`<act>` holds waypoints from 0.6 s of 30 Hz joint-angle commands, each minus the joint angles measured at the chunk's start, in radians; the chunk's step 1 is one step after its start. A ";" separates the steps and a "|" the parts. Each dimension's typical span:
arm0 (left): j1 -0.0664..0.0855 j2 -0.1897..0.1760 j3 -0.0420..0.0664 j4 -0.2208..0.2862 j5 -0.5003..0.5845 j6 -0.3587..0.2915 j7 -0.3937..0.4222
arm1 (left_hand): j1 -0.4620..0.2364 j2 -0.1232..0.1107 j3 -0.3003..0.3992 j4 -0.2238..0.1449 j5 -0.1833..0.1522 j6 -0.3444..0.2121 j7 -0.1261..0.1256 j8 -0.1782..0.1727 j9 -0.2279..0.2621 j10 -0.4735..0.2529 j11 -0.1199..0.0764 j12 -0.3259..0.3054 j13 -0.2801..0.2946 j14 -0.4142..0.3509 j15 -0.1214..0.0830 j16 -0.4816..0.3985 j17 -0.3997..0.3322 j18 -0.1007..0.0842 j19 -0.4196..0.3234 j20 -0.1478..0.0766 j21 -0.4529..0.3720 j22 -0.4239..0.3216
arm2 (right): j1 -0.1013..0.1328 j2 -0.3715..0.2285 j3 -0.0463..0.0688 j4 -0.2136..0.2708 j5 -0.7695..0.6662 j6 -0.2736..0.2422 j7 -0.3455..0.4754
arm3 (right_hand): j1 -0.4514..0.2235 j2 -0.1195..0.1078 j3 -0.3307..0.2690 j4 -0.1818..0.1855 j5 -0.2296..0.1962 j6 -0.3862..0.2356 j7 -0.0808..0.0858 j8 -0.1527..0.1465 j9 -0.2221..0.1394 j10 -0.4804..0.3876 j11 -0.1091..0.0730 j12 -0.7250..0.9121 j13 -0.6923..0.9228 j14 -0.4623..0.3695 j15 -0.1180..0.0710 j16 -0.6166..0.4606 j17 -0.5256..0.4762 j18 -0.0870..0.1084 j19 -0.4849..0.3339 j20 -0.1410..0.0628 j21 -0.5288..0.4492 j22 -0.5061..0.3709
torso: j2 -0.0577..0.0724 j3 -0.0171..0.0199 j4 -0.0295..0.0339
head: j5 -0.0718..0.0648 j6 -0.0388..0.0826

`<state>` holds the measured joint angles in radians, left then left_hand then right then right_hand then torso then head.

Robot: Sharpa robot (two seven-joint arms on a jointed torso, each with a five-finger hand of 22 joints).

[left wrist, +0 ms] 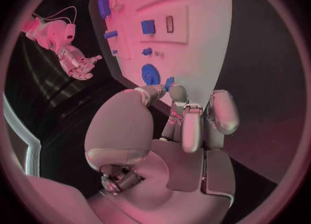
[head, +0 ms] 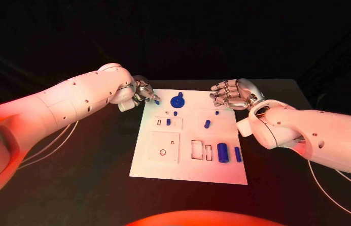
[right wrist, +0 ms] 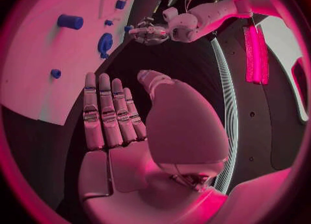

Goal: Assemble the parts on the task board

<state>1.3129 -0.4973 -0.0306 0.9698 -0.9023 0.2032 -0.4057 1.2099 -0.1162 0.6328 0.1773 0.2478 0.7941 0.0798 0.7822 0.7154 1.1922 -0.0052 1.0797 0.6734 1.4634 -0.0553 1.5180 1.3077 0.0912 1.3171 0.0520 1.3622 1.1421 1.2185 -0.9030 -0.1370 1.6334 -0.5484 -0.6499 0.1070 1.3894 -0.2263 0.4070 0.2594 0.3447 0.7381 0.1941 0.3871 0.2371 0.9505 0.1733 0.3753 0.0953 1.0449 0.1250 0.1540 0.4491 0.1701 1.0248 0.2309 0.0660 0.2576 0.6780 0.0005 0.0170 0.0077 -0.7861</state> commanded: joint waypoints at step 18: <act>0.006 -0.180 -0.015 0.343 -0.163 -0.098 0.018 | -0.038 -0.027 0.208 -0.174 0.014 0.026 -0.015 0.011 0.006 0.037 -0.007 0.018 0.019 0.084 -0.013 0.015 0.180 -0.009 0.031 -0.007 0.027 0.041 | -0.003 0.000 -0.001 -0.010 -0.011 0.018 0.013 | -0.006 0.004 -0.001 -0.004 0.008 -0.004 0.047 0.003 -0.002 -0.006 0.002 -0.001 -0.002 0.001 0.001 -0.007 -0.001 0.013 -0.001 0.002 -0.001 -0.004 | -0.016 -0.0050 0.0185 | 0.003 -0.009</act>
<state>1.3203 -0.6752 -0.0448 1.3034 -0.9958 0.1365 -0.4046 1.1757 -0.1504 0.6794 0.1584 0.2560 0.8151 0.0660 0.7878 0.7231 1.2227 -0.0140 1.0923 0.6919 1.4669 -0.0589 1.5296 1.3076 0.0912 1.3404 0.0468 1.3827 1.1820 1.2171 -0.9039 -0.1376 1.6233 -0.5486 -0.6483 0.1071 1.3895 -0.2264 0.4070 0.2594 0.3486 0.7381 0.1941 0.3871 0.2362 0.9505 0.1733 0.3753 0.0942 1.0449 0.1249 0.1533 0.4492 0.1701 1.0249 0.2309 0.0660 0.2544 0.6634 -0.0045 0.0343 0.0076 -0.7944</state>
